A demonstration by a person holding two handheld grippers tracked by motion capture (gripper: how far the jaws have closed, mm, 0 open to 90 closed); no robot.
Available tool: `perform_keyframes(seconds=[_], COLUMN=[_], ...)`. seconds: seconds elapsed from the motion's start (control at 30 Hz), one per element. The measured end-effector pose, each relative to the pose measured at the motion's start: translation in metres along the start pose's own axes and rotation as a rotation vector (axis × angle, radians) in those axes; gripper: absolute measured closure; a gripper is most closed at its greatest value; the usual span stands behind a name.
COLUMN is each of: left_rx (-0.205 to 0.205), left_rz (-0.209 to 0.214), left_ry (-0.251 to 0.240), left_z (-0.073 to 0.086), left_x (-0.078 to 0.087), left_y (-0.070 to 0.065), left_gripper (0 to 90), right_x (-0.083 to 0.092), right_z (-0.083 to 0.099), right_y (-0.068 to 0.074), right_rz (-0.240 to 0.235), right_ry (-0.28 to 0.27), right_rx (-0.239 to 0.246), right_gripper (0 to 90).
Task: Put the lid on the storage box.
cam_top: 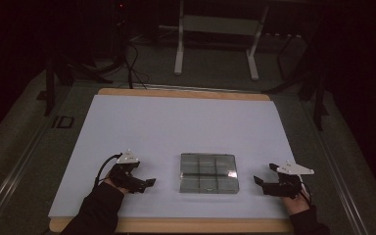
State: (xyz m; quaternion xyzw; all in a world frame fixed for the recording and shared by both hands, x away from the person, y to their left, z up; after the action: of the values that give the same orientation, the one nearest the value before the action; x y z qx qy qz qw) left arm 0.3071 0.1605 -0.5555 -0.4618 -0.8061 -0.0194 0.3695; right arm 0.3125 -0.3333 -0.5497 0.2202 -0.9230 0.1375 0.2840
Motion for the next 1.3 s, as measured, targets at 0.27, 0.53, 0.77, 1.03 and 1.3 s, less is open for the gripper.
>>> perform_keyframes(seconds=[0.27, 0.53, 0.77, 1.03, 1.3], left_rx=[0.012, 0.027, 0.023, 0.015, -0.007], left_rz=[-0.012, -0.038, -0.051, -0.073, -0.106], left_ry=[-0.011, -0.037, -0.040, -0.034, -0.026], left_z=[0.007, 0.014, 0.015, 0.016, 0.016], left_x=[0.008, 0.009, 0.009, 0.007, 0.006], left_y=[-0.001, 0.000, 0.000, -0.001, -0.004], left_gripper=[2.5, 2.5, 2.5, 2.5, 2.5], right_x=[0.006, 0.008, 0.007, 0.008, 0.009], right_z=[0.003, 0.007, 0.008, 0.009, 0.010], right_y=[-0.004, -0.002, -0.002, -0.003, -0.005], right_rz=[0.025, 0.052, 0.057, 0.093, 0.123], right_ry=[0.001, 0.004, 0.005, -0.008, -0.015], right_rx=[-0.008, 0.004, 0.004, -0.013, -0.035], right_gripper=[14.9, 14.5, 14.5, 14.6, 14.9])
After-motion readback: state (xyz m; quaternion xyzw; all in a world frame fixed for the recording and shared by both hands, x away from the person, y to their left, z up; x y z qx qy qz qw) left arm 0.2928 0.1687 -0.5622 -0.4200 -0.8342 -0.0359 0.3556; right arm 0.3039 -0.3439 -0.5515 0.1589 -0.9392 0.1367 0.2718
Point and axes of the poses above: each handheld gripper's, and its own axes: x roughly backward along the jaws, z roughly out of its underside, y roughly to its left, the point moved 3 cm from there along -x, roughly forward along the jaws, and after that the axes turned 10 degrees about z, right-handed, at the moved point
